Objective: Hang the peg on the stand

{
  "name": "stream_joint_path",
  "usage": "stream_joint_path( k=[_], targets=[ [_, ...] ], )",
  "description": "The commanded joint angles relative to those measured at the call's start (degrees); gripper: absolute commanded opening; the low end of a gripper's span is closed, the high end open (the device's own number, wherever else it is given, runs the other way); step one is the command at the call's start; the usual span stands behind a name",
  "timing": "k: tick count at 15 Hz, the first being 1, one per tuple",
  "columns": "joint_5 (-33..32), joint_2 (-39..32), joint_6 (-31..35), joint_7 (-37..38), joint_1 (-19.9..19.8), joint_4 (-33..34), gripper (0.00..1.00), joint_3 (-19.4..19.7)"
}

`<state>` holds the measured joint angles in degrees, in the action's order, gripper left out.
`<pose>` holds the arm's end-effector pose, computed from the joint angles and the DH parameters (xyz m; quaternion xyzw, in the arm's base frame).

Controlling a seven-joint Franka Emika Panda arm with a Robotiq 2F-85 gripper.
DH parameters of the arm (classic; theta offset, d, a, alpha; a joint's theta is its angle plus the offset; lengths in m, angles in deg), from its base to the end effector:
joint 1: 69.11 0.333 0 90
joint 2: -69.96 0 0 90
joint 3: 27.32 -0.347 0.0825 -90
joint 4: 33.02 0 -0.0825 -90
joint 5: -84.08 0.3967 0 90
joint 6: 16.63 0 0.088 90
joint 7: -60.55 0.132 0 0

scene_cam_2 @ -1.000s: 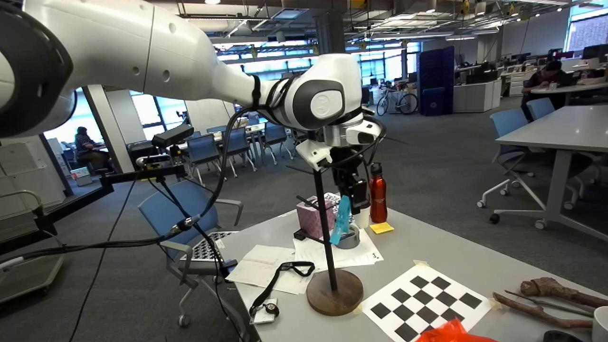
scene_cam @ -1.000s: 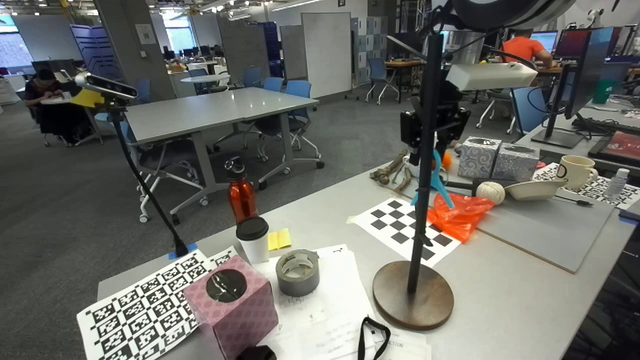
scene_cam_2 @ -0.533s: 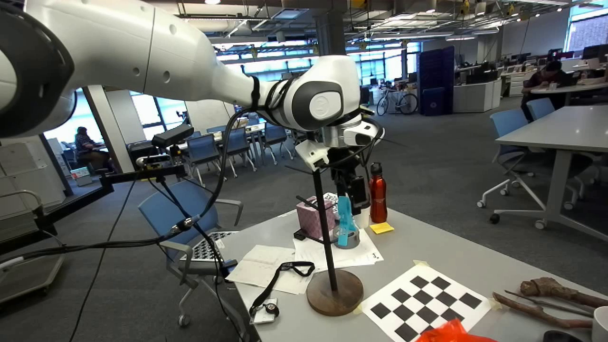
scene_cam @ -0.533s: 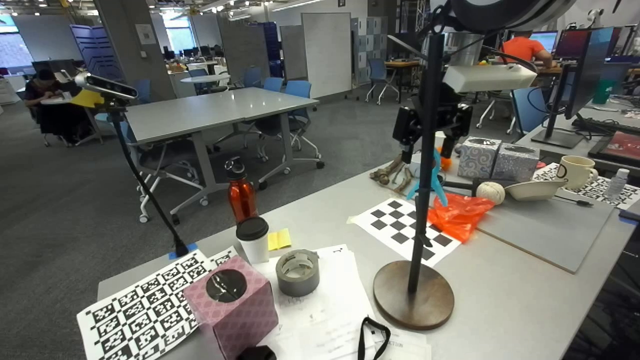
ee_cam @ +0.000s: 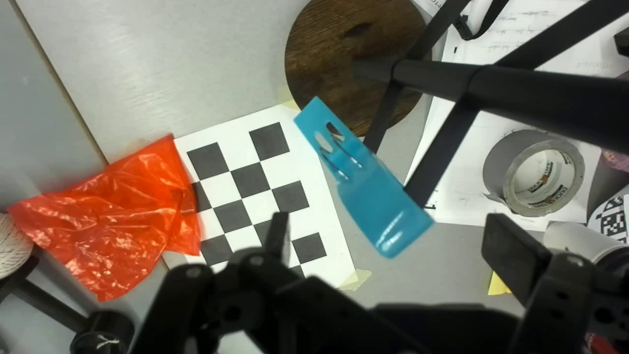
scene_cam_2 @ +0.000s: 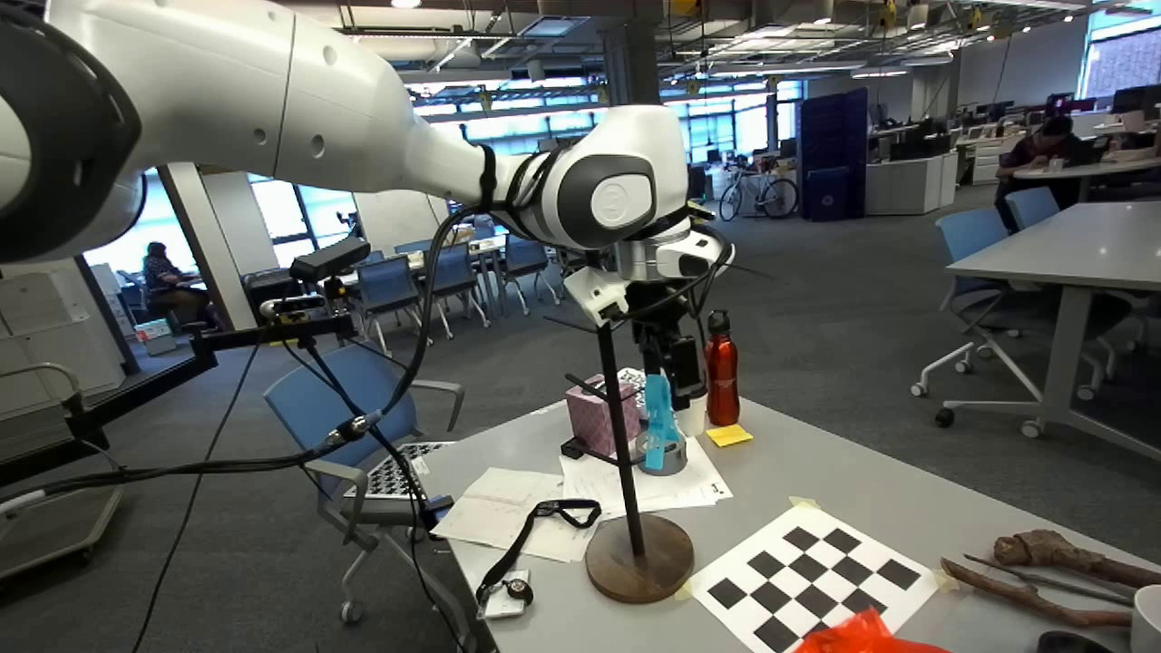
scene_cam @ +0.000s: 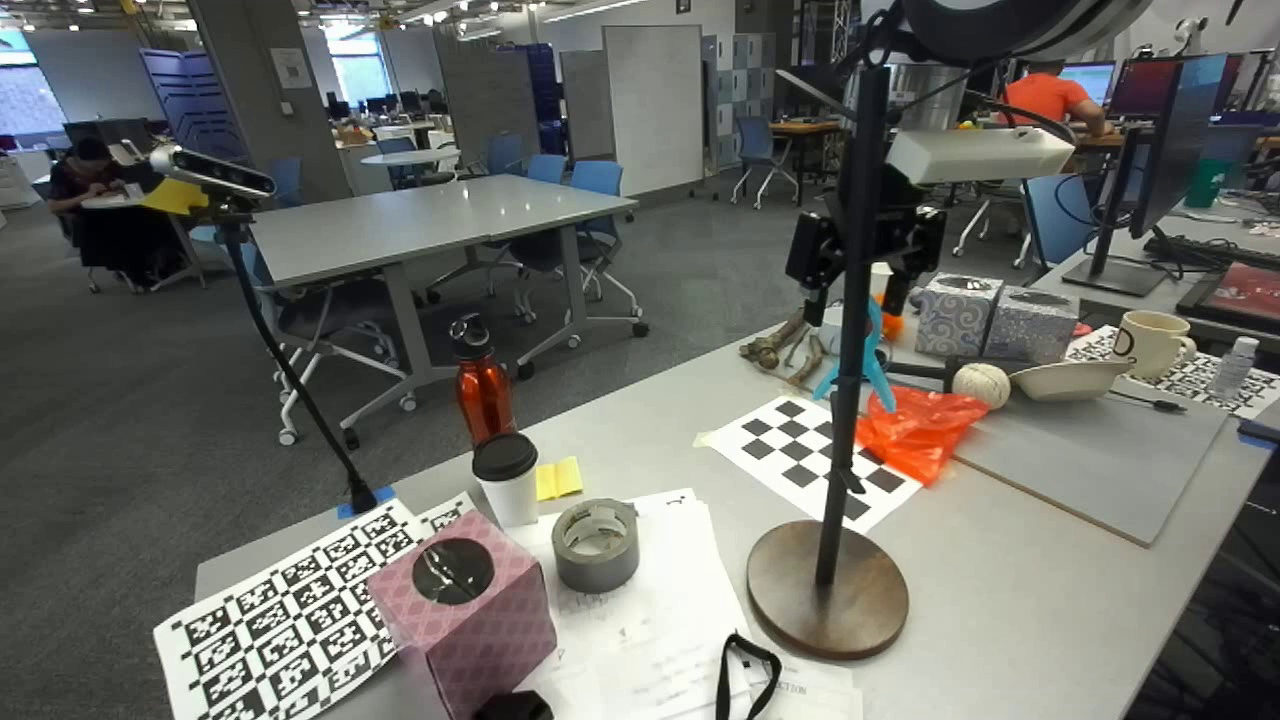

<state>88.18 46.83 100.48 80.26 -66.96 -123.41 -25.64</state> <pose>0.7049 0.0139 0.4110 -0.9827 0.1807 -0.0263 0.0317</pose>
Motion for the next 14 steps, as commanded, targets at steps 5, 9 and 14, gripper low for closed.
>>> stream_joint_path(
  k=[5, 9, 14],
  targets=[
    [-2.07, 1.46, 2.69, -1.68, -0.89, -0.64, 1.0, 1.29],
    [-2.33, 1.55, 4.12, -2.7, -1.3, -0.58, 1.0, 1.47],
    [-2.55, 1.22, 4.66, -3.29, -1.53, -0.16, 1.0, 1.61]
  ],
)
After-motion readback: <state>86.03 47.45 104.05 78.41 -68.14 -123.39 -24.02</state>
